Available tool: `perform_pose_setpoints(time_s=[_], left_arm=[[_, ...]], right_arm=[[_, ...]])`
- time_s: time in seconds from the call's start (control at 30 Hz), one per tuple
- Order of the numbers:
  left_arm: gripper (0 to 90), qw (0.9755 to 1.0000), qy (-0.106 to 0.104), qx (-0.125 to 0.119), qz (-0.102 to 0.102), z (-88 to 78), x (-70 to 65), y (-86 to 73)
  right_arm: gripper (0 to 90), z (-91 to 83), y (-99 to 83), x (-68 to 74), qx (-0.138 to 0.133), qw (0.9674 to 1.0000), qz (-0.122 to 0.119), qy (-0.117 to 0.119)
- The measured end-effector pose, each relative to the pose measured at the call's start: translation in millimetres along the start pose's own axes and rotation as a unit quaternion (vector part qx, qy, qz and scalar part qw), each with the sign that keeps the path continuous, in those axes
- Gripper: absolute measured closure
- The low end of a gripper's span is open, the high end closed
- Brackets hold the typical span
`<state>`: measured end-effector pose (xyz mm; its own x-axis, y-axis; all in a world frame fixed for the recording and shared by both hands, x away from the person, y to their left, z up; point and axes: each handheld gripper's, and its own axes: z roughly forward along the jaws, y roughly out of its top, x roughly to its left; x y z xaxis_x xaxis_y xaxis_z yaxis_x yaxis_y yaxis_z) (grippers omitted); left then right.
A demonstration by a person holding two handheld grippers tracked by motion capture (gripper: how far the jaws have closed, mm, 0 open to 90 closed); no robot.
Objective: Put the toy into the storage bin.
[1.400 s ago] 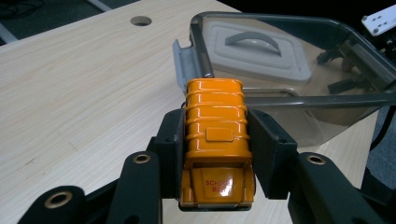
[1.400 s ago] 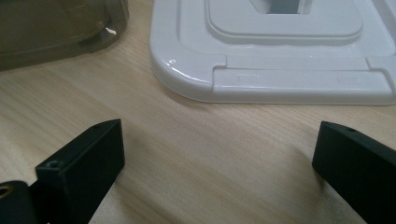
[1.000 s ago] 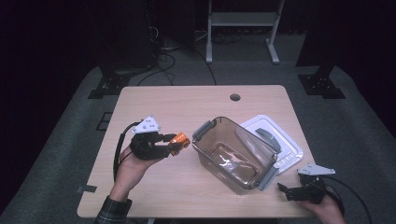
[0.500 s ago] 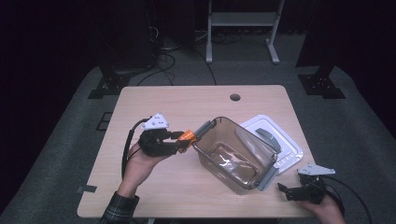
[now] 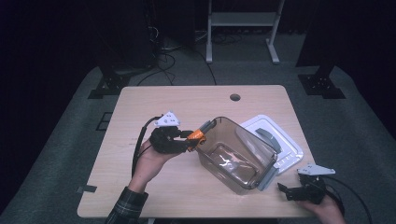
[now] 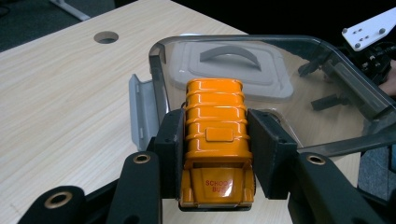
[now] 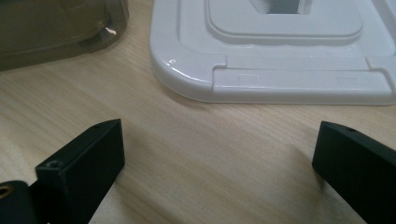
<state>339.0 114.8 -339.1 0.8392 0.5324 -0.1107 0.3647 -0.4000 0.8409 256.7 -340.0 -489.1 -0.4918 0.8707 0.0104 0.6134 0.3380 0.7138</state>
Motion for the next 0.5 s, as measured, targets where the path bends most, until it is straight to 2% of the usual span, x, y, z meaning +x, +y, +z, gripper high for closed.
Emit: perform_pose_setpoints(time_s=[0.5], left_arm=[[58.6, 0.9998, -0.013, 0.008, 0.011, 22.8, -3.9, 8.7]], right_arm=[[1.3, 0.1, 0.0, 0.0, -0.001, 1.0000, 0.000, 0.000]])
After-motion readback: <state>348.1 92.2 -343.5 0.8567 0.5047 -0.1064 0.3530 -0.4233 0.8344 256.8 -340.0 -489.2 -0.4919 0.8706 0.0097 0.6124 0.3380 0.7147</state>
